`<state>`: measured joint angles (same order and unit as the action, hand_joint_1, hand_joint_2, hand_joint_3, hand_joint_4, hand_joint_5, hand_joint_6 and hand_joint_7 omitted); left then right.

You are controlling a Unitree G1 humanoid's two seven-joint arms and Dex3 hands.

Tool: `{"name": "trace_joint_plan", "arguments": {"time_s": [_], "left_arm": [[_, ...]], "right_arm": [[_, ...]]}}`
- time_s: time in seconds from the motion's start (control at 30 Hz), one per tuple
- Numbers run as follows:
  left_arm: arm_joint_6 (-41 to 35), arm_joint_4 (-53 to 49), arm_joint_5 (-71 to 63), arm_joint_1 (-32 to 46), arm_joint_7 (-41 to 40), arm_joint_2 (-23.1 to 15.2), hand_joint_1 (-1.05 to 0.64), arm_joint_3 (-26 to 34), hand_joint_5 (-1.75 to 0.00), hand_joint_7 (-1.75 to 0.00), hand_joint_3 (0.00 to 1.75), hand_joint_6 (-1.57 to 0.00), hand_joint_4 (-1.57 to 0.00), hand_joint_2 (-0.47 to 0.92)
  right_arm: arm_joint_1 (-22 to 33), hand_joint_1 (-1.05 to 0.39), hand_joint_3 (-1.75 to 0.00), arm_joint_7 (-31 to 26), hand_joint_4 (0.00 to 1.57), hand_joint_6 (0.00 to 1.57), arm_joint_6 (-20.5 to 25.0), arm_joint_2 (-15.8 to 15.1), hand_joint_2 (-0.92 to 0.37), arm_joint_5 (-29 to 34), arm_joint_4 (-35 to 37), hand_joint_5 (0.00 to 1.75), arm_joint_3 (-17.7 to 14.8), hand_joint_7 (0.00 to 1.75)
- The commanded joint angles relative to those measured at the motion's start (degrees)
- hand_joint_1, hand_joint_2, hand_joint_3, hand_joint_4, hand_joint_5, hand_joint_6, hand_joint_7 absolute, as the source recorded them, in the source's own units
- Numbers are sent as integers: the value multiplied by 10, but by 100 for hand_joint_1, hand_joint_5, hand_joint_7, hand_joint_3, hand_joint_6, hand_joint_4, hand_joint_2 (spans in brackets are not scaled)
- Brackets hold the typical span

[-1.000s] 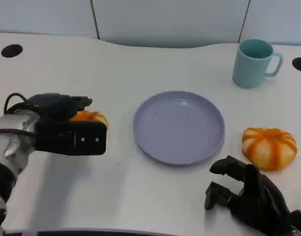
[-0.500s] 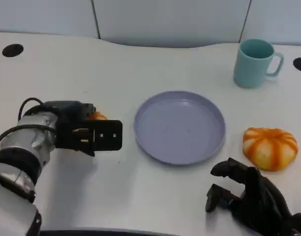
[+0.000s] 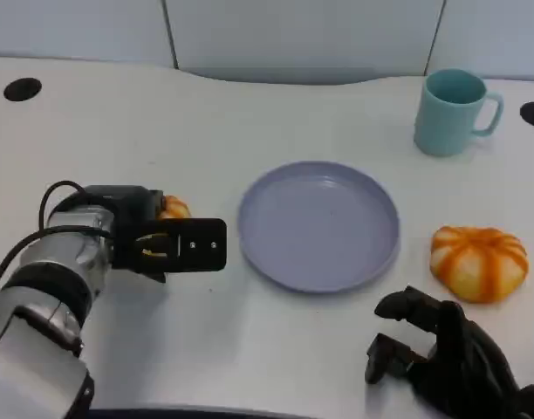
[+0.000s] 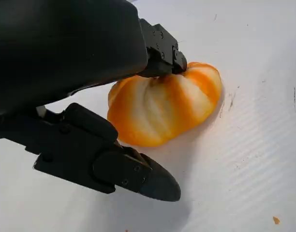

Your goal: Grasp the bread from the table and place it into the plate.

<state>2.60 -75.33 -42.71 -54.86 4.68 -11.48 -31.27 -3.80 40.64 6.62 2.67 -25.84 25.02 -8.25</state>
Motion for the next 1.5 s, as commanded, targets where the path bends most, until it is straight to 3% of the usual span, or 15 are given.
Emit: {"name": "trace_joint_plan", "arguments": {"time_s": [0.03,0.1,0.17,0.23,0.3,0.33,0.37,0.43,0.47,0.6,0.77,0.83,0.9,1.27,1.5], "left_arm": [[10,-9,-17,19,-55,-6,-60,-23,-36,-5,1,-26,-13,79],[16,-13,-18,29,-95,-7,-50,-25,-42,-11,1,-39,-20,78],[19,-16,-23,35,-127,-8,-41,-29,-88,-36,0,-50,-21,78],[26,-18,-26,43,-162,-11,-37,-33,-136,-99,2,-34,-27,82],[29,-19,-22,49,-192,-12,-36,-29,-150,-108,1,-33,-39,80],[32,-20,-25,51,-204,-13,-36,-32,-162,-87,1,-37,-51,77],[32,-21,-28,52,-213,-15,-30,-36,-169,-133,4,-44,-64,79],[37,-22,-36,56,-236,-19,-23,-44,-174,-161,10,-48,-74,82],[42,-22,-35,57,-241,-21,-22,-44,-174,-164,11,-52,-79,82],[53,-23,-21,57,-235,-21,-27,-36,-173,-141,21,-62,-73,84],[72,-21,3,59,-231,-22,-29,-13,-147,-135,35,-63,-72,78],[81,-19,12,59,-230,-23,-24,-3,-170,-168,75,-57,-75,63],[95,-16,27,59,-244,-25,-22,13,-173,-173,84,-57,-75,57],[178,5,106,41,-226,-26,-15,93,-175,-175,77,-58,-75,60],[216,22,104,24,-231,-22,-11,96,-175,-175,67,-63,-79,60]], "right_arm": [[8,-53,-45,-4,71,59,0,-4,-92,-2,-2,153,-1,116],[6,-53,-45,2,71,59,2,-5,-92,-7,5,153,-5,116],[7,-53,-45,2,71,58,4,-5,-92,-9,4,153,-6,116],[9,-54,-42,3,72,59,8,-6,-92,-12,1,152,-7,116],[9,-54,-41,10,72,60,8,-8,-92,-16,3,152,-9,115],[9,-53,-42,15,72,60,1,-8,-92,-15,6,152,-9,115],[9,-54,-42,17,73,60,-1,-9,-92,-15,8,152,-9,115],[11,-55,-40,14,74,61,-1,-8,-92,-13,6,151,-9,113],[13,-55,-40,8,74,61,5,-8,-92,-13,-2,151,-8,113],[15,-54,-42,6,73,60,2,-8,-92,-10,-2,152,-8,113],[13,-54,-43,7,72,60,-1,-7,-92,-11,1,153,-8,114],[13,-53,-43,7,71,60,0,-7,-92,-11,0,152,-7,113],[12,-53,-43,2,72,60,-4,-7,-92,-5,0,152,-5,114],[8,-53,-46,-5,72,59,-4,-8,-92,-2,2,153,-1,116],[9,-53,-46,-5,72,59,-2,-7,-92,-1,-4,153,4,116]]}}
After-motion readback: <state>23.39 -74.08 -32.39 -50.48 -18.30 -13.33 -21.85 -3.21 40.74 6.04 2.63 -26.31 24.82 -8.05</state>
